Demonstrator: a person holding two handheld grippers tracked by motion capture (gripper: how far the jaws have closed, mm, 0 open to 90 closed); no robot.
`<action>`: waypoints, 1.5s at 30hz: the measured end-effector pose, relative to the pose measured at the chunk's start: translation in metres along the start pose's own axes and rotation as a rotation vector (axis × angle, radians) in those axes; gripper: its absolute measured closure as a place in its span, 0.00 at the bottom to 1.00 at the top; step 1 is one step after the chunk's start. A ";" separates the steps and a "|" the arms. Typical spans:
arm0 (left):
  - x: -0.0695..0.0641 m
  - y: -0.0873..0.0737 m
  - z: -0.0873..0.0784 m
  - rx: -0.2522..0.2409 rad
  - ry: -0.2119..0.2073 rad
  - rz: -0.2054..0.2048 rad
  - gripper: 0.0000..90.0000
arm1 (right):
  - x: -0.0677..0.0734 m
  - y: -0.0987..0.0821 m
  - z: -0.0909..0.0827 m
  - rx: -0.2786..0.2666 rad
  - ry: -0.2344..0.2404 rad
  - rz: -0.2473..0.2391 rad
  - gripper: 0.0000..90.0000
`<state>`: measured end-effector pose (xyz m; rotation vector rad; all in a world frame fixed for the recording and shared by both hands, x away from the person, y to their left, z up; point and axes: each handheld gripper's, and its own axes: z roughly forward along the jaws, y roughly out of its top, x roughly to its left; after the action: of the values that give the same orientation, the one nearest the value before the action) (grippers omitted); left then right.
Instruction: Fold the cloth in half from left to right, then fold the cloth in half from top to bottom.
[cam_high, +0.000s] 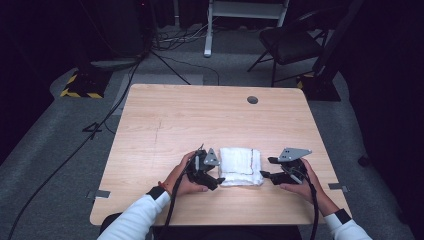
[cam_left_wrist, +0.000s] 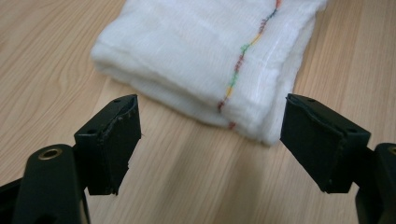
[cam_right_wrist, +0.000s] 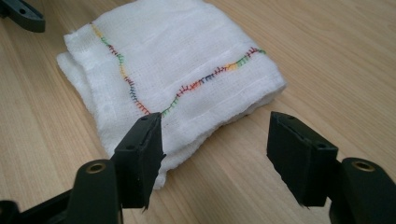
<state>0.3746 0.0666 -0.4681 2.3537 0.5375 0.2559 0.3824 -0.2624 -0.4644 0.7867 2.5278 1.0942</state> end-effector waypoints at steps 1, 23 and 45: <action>0.001 -0.003 -0.004 -0.003 0.006 0.006 0.23 | 0.000 0.000 -0.001 -0.006 -0.001 -0.003 0.41; 0.027 -0.049 -0.050 -0.022 0.130 -0.032 0.21 | -0.011 -0.005 -0.022 -0.025 -0.091 -0.023 0.39; 0.044 -0.102 -0.082 0.037 0.286 -0.132 0.22 | -0.035 -0.044 -0.045 0.051 -0.233 0.034 0.36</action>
<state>0.3558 0.2037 -0.4751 2.3185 0.8372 0.5291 0.3739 -0.3341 -0.4649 0.9166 2.3627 0.8931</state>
